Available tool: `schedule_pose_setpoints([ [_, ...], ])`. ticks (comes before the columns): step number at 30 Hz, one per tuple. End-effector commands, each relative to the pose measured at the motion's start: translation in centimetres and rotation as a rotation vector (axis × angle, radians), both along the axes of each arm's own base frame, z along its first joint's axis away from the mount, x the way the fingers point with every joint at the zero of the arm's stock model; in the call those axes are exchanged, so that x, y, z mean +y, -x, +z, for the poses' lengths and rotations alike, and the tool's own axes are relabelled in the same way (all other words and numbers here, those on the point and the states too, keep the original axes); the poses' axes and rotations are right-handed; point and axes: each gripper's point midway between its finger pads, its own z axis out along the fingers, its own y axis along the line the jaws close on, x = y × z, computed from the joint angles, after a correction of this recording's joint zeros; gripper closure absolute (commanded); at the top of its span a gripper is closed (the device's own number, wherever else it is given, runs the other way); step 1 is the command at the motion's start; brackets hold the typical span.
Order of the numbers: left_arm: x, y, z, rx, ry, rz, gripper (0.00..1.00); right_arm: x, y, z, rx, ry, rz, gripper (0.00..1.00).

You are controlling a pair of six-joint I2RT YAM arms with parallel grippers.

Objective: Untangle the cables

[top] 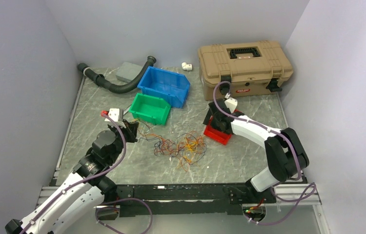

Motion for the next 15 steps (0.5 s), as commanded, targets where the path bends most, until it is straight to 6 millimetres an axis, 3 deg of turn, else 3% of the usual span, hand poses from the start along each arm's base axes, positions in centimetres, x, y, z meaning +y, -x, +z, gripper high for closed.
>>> schedule_pose_setpoints([
  [1, -1.0, -0.1, 0.6, -0.032, 0.021, -0.046, 1.00, -4.5, -2.6, 1.4, -0.067, 0.035, -0.150, 0.16],
  [8, -1.9, -0.3, 0.1, -0.026, 0.031, -0.081, 1.00, -10.6, -4.9, 2.5, -0.131, 0.036, -0.173, 0.19],
  [11, -2.2, -0.3, 0.1, -0.025, 0.032, -0.093, 1.00, -10.4, -5.9, 3.3, -0.111, 0.042, -0.084, 0.16],
  [15, -2.2, -0.4, 0.1, -0.014, 0.023, -0.091, 1.00, -8.4, -5.6, 5.8, -0.165, 0.042, 0.066, 0.09],
])
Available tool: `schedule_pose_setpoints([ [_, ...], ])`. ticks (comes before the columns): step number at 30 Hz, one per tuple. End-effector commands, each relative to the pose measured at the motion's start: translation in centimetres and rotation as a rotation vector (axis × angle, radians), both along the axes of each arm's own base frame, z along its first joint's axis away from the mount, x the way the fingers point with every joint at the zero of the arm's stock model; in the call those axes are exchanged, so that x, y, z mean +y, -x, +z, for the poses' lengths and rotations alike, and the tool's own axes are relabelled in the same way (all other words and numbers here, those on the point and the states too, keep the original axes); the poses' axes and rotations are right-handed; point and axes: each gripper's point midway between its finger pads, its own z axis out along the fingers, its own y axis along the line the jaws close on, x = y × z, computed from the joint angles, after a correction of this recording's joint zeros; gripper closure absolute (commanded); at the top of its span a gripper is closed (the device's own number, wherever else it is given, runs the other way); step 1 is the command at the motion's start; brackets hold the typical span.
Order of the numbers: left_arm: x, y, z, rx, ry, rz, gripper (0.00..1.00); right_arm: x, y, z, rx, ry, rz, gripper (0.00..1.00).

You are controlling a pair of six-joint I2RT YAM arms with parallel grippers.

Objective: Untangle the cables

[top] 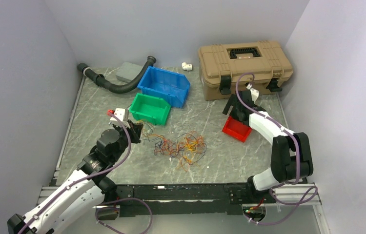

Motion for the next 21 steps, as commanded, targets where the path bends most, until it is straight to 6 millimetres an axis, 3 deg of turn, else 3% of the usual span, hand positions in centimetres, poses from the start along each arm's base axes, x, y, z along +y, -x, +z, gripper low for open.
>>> schedule_pose_setpoints([
  [1, -0.6, -0.2, 1.7, -0.042, 0.028, -0.024, 1.00, 3.4, -0.9, 5.0, -0.129, -0.001, 0.242, 0.08],
  [4, -0.7, -0.2, 1.7, -0.021, 0.019, -0.031, 1.00, 6.0, 0.8, 7.1, -0.171, -0.019, 0.394, 0.10],
  [8, -1.6, 0.2, 1.0, 0.046, -0.028, -0.086, 0.97, 10.6, 4.5, 8.6, -0.176, -0.058, 0.614, 0.13],
  [11, -2.4, 0.5, 0.6, 0.079, -0.059, -0.140, 0.95, 14.1, 7.9, 8.2, -0.162, -0.157, 0.759, 0.16],
  [15, -3.5, 0.6, 0.6, 0.095, -0.074, -0.201, 0.90, 16.5, 10.3, 6.7, -0.128, -0.296, 0.800, 0.20],
  [16, -3.8, 0.7, 0.7, 0.094, -0.077, -0.223, 0.84, 16.8, 10.6, 6.2, -0.121, -0.314, 0.797, 0.21],
  [18, -4.6, 0.7, 1.2, 0.082, -0.086, -0.267, 0.54, 17.2, 10.9, 5.5, -0.115, -0.348, 0.790, 0.23],
  [19, -4.8, 0.6, 1.4, 0.083, -0.093, -0.283, 0.44, 17.4, 11.0, 5.2, -0.111, -0.360, 0.785, 0.24],
  [21, -5.5, 0.8, 1.7, 0.084, -0.104, -0.324, 0.36, 17.9, 11.0, 4.7, -0.101, -0.379, 0.781, 0.28],
])
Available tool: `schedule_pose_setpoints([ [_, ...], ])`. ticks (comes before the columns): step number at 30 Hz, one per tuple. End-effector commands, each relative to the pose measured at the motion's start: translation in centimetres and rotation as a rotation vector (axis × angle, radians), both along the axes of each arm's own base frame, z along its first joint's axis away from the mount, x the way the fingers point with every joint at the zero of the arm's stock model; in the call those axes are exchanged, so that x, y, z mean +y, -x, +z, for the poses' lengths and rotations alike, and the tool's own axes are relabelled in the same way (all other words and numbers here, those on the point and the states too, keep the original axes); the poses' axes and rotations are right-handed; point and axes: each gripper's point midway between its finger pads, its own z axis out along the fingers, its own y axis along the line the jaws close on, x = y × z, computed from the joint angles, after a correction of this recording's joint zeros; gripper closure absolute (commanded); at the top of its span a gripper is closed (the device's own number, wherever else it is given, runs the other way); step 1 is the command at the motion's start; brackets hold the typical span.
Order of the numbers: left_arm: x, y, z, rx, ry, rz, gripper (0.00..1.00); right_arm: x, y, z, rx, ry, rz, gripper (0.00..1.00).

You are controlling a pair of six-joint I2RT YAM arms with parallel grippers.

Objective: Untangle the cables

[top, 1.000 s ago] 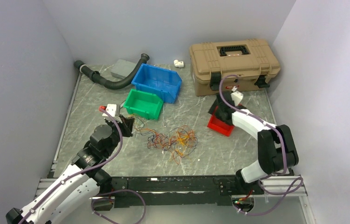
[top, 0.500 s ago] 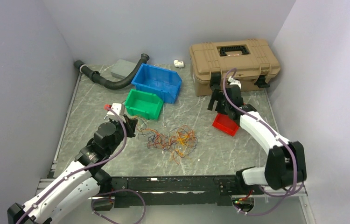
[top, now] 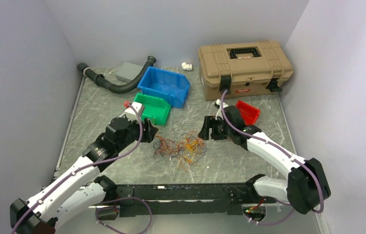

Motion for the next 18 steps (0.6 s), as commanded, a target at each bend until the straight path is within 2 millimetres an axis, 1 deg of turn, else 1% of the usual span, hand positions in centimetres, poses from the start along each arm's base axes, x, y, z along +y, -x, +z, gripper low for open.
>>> schedule_pose_setpoints([
  [1, -2.1, 0.3, 3.2, -0.056, 0.019, -0.138, 0.34, 2.5, -0.5, 0.9, -0.006, -0.117, 0.016, 0.30],
  [4, -2.8, 0.2, 3.9, -0.090, 0.025, -0.172, 0.32, 3.2, -0.6, 0.1, 0.015, -0.121, 0.025, 0.34],
  [6, -3.2, 0.0, 3.7, -0.090, 0.025, -0.186, 0.33, 3.7, -0.7, -0.5, 0.028, -0.120, 0.031, 0.37],
  [9, -3.9, -0.3, 2.7, -0.050, 0.032, -0.201, 0.34, 4.0, -1.0, -1.4, 0.048, -0.113, 0.029, 0.41],
  [12, -4.9, -0.4, 1.8, -0.023, 0.057, -0.226, 0.34, 4.3, -1.5, -2.3, 0.052, -0.108, 0.023, 0.48],
  [13, -5.2, -0.5, 1.5, -0.015, 0.063, -0.232, 0.34, 4.3, -1.6, -2.5, 0.060, -0.104, 0.022, 0.56],
  [14, -5.5, -0.6, 1.3, -0.011, 0.071, -0.240, 0.34, 4.4, -1.7, -2.6, 0.062, -0.103, 0.024, 0.60],
  [16, -6.2, -0.6, 0.6, 0.006, 0.076, -0.268, 0.34, 4.6, -1.8, -2.1, 0.057, -0.110, 0.029, 0.86],
  [17, -6.7, -0.7, 0.6, 0.002, 0.085, -0.285, 0.34, 4.6, -1.9, -1.6, 0.052, -0.112, 0.027, 0.95],
  [18, -7.2, -0.7, 0.4, 0.009, 0.090, -0.311, 0.34, 4.6, -2.0, -0.8, 0.039, -0.114, 0.029, 1.00],
])
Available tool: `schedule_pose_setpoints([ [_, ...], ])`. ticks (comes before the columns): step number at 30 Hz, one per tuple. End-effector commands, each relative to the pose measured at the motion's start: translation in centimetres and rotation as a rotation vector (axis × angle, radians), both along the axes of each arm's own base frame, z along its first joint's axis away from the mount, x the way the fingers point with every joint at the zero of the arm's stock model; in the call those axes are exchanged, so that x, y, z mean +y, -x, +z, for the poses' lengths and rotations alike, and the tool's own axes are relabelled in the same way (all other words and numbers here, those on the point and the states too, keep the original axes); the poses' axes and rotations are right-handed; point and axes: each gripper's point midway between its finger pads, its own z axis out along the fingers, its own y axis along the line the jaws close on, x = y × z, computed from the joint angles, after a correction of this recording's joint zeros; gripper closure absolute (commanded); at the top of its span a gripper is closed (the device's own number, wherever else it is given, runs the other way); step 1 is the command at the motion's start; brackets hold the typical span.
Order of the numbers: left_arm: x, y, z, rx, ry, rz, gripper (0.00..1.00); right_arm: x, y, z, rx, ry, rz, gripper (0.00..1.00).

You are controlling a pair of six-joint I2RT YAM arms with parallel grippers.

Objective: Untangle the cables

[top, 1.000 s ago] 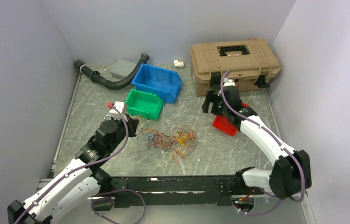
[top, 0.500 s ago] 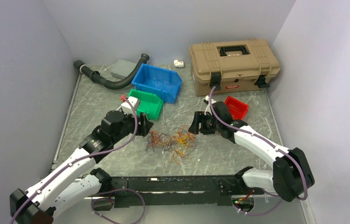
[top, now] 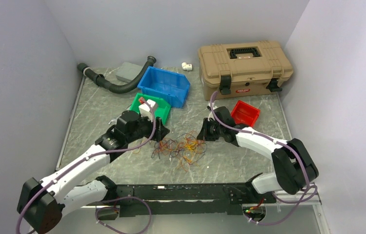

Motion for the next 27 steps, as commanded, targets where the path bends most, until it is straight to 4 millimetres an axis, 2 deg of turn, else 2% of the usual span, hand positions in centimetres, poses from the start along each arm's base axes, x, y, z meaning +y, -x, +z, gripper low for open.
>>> schedule_pose_setpoints([
  [1, -2.8, -0.4, 1.3, -0.035, 0.088, -0.109, 0.34, 1.5, -2.0, 4.9, -0.113, -0.074, 0.007, 1.00],
  [6, -5.3, -1.0, 0.2, -0.038, 0.131, -0.208, 0.35, 1.0, -1.8, 9.7, -0.188, -0.070, 0.025, 1.00],
  [10, -7.3, -1.8, -2.5, 0.016, 0.138, -0.272, 0.38, 0.9, -1.3, 11.7, -0.202, -0.088, 0.035, 1.00],
  [13, -8.7, -2.1, -4.4, 0.078, 0.145, -0.315, 0.43, 0.8, -1.1, 12.3, -0.212, -0.097, 0.026, 1.00],
  [17, -9.7, -1.7, -5.7, 0.119, 0.180, -0.357, 0.45, 0.5, -1.3, 12.7, -0.224, -0.097, 0.007, 1.00],
  [22, -9.4, -0.8, -5.8, 0.093, 0.203, -0.378, 0.43, 0.5, -1.5, 12.4, -0.222, -0.091, 0.000, 1.00],
  [27, -8.3, -0.2, -5.6, 0.050, 0.181, -0.363, 0.41, 0.6, -1.7, 12.0, -0.214, -0.085, 0.003, 1.00],
])
